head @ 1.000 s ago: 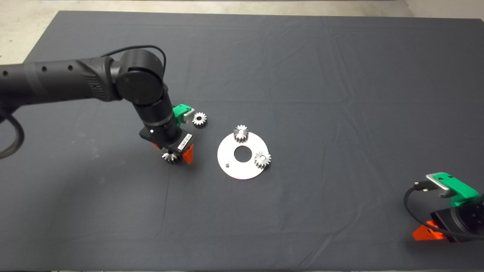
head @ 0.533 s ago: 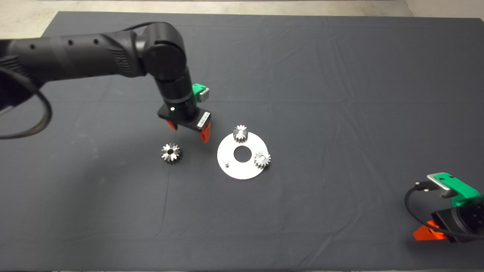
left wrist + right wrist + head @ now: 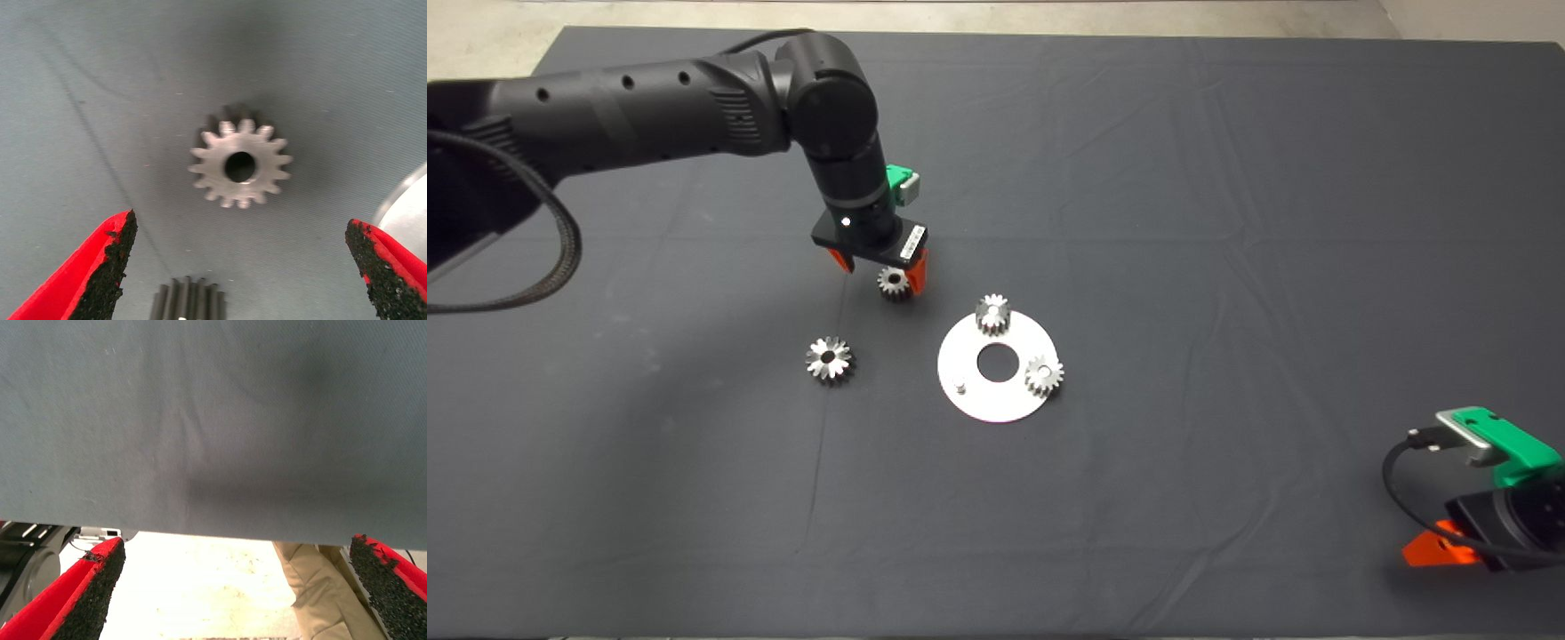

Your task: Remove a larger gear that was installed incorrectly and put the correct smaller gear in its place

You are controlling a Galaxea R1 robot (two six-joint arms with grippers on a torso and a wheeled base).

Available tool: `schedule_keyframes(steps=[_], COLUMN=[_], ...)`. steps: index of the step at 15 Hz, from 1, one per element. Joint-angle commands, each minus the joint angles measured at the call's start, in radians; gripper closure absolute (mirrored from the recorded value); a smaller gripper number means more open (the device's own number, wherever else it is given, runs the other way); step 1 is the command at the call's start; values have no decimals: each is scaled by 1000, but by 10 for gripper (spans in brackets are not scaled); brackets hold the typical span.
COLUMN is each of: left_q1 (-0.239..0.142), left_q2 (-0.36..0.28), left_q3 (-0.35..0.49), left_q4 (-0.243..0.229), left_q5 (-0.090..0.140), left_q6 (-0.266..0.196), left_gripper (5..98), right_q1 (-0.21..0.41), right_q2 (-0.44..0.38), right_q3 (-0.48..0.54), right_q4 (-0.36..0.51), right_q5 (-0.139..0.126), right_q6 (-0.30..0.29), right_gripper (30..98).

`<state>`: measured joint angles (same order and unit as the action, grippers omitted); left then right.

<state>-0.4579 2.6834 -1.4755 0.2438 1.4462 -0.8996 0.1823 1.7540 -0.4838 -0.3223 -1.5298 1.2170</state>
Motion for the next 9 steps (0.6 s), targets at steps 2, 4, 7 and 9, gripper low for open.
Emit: schedule_keyframes(steps=[2,4,7,9], left_q1=[-9,-9,19,28], left_q2=[7,7,8,13], left_q3=[-21,-24,-47,-49], left_q4=[29,29,31,45], left_q5=[-10,-21,-24,-33], left_q6=[11,11,30,31], left_gripper=[248,248,248,248], right_q1=[9,9,11,11], right_q2=[-3,-3,-4,-9], right_q3=[6,10,11,15], right_q4=[-29,-29,-27,-27], right_q5=[-77,-78,-78,-78], right_q6=[6,6,8,10], right_gripper=[397,397,397,397])
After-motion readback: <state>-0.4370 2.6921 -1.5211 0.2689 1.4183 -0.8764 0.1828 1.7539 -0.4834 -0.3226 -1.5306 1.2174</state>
